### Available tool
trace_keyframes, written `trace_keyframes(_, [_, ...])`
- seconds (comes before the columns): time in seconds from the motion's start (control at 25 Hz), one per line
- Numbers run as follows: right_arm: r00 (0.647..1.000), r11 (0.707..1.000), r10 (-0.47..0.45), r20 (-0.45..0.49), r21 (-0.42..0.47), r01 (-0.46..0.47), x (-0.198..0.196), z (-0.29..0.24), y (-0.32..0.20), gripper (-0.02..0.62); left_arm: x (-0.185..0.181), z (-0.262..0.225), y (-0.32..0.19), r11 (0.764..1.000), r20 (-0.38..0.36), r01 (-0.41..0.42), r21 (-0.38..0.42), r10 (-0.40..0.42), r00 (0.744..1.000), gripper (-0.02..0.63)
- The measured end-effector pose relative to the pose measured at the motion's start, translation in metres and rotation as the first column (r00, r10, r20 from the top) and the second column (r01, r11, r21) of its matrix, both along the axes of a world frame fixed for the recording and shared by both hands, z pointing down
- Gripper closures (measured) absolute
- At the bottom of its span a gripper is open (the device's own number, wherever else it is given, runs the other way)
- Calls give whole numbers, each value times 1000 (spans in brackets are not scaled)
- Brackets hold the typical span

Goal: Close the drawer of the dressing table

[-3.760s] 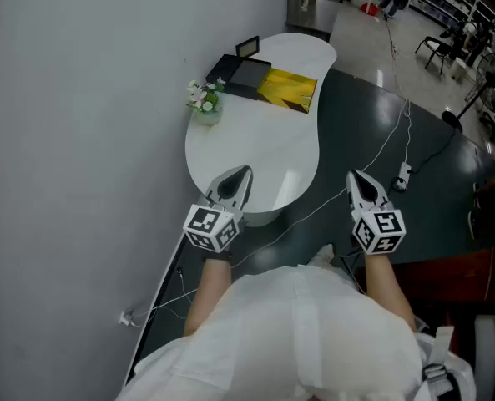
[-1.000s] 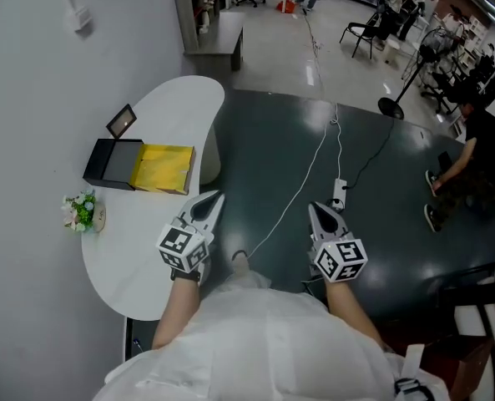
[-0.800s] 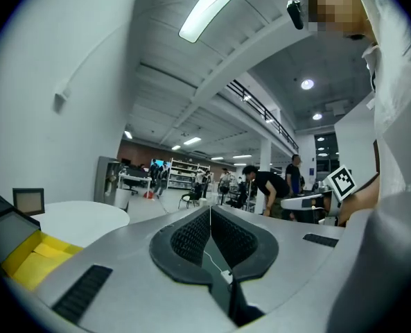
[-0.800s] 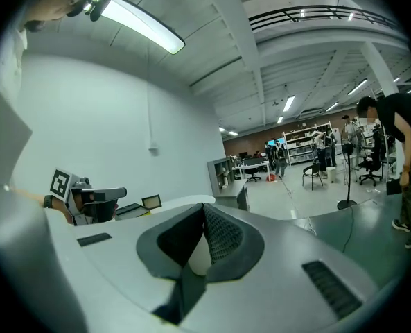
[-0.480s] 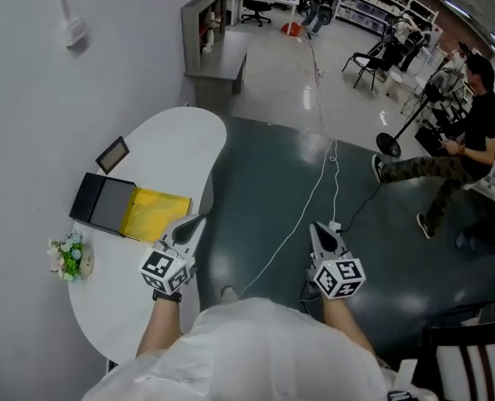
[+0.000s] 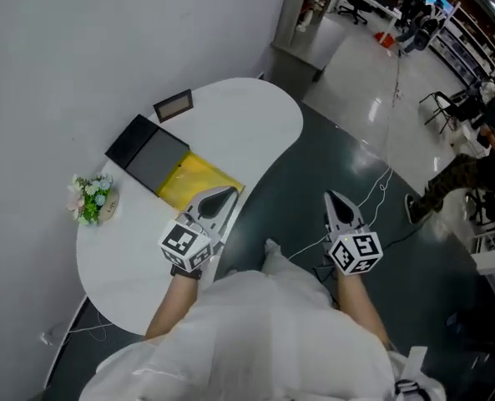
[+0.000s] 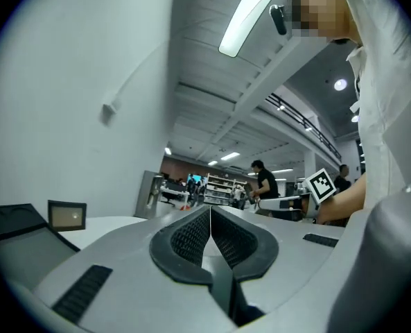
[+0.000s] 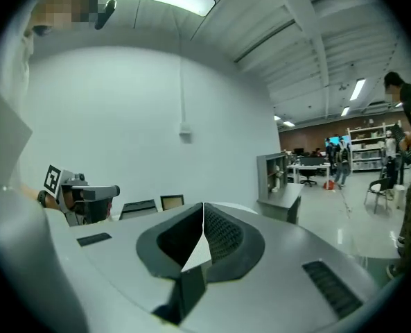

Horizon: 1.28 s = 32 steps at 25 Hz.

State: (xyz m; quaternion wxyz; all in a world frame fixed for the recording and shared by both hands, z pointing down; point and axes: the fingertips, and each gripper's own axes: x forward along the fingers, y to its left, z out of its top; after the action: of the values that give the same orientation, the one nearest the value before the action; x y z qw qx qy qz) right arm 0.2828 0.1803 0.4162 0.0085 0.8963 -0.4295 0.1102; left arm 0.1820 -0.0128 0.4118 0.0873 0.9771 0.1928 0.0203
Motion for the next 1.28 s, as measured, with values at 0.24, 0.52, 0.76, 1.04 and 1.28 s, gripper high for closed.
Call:
trace_keyframes(0.24, [932,932,-362,8,-2,362,50,15,-112,584,-7,23,-59,954,37,299,21,-299,953,588])
trace_keyframes(0.52, [699,698,-715,-20,-73,712,65,14,-203,584,-2,37,-92,820,61,564,94,-570,819,588])
trace_keyframes(0.76, [422,417,-906,22,-121,901,39,42,-245,570,-15,64,-74,707,131,697,123,-708,694,588])
trace_keyframes(1.04, [122,95,-987,102,-231,968,-3,87,-251,545,-17,101,-50,710,245,674,202,-703,667,512])
trace_keyframes(1.28, [-168,-237,-967,190,-444,864,-47,132,-245,497,-18,133,-45,808,381,546,221,-587,714,462])
